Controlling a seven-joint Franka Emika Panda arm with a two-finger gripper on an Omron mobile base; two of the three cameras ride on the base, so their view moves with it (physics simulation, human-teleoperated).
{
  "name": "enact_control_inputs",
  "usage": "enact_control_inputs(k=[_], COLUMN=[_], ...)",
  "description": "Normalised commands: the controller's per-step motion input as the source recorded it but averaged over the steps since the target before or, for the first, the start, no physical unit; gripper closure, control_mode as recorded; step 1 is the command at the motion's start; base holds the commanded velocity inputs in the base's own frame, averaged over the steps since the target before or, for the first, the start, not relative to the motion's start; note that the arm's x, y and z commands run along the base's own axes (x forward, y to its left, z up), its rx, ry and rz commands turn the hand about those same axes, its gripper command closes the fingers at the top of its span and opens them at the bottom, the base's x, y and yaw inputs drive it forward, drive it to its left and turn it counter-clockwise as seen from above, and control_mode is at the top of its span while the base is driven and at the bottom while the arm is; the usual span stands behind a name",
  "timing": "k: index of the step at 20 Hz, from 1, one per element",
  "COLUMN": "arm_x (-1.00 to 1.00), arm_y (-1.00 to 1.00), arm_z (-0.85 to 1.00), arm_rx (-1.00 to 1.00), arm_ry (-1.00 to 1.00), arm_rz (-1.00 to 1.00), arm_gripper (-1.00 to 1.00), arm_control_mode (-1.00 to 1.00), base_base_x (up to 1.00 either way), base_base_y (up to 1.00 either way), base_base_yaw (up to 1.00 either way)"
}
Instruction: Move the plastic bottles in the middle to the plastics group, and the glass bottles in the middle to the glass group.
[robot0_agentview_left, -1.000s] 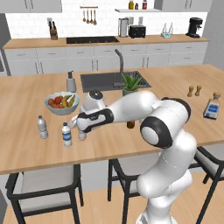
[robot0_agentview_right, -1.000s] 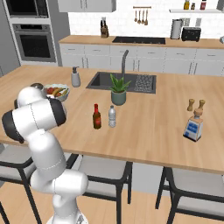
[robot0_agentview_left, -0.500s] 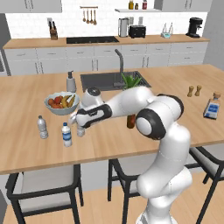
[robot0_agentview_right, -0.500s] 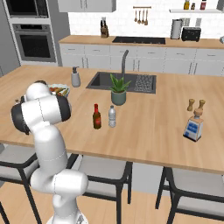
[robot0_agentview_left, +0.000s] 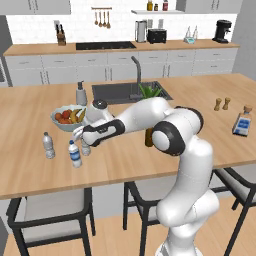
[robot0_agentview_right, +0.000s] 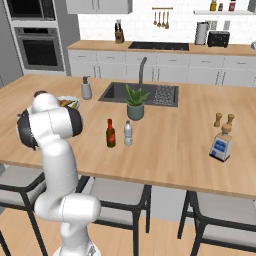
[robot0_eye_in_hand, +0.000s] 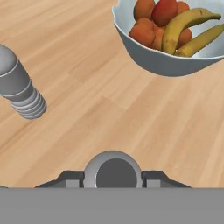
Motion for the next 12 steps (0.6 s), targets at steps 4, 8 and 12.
enact_control_inputs(k=[4, 8, 12], arm_x=[0.00, 0.06, 0.00], arm_y=[0.14, -0.05, -0.33], arm_z=[-0.05, -0.04, 0.00], arm_rx=[0.00, 0.00, 0.00], arm_ry=[0.00, -0.01, -0.04], arm_rz=[0.00, 0.00, 0.00], arm_gripper=[1.00, 1.00, 1.00], arm_control_mode=[-1.00, -1.00, -1.00], base_base_x=[0.00, 0.00, 0.00], base_base_y=[0.00, 0.00, 0.00], base_base_yaw=[0.00, 0.00, 0.00])
